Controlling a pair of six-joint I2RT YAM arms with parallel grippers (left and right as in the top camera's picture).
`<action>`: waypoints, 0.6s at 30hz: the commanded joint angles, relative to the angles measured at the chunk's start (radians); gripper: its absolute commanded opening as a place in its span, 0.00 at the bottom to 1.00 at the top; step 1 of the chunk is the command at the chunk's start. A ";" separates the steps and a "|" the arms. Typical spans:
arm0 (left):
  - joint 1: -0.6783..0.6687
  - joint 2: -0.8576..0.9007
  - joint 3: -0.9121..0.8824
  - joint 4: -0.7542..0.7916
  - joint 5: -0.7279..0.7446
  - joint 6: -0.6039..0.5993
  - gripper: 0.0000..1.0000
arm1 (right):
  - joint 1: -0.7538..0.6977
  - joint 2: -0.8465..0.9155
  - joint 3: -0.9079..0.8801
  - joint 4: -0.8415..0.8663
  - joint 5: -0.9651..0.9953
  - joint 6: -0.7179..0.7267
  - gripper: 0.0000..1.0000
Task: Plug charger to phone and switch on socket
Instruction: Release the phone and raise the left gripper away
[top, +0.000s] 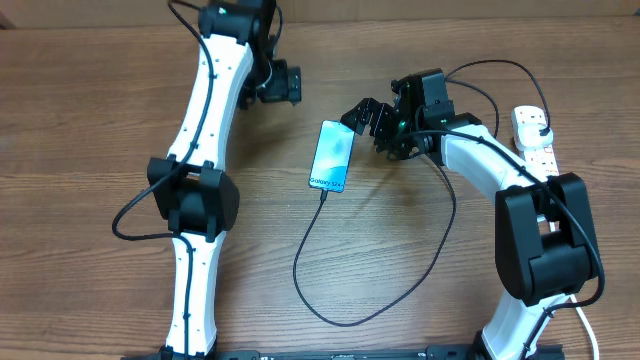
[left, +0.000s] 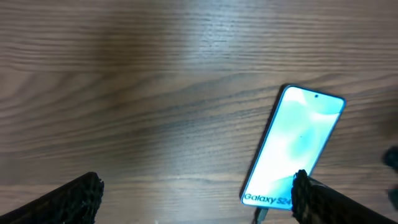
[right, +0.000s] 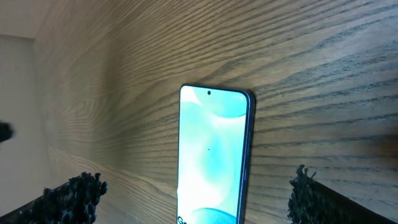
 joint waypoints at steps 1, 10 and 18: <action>-0.016 0.001 0.103 -0.053 -0.030 0.019 0.99 | 0.008 -0.003 0.009 0.004 0.014 -0.008 1.00; -0.030 0.002 0.184 -0.095 -0.030 0.018 1.00 | 0.008 -0.003 0.009 0.004 0.019 -0.008 1.00; -0.030 0.002 0.184 -0.094 -0.030 0.018 1.00 | 0.008 -0.003 0.009 0.002 0.018 -0.008 1.00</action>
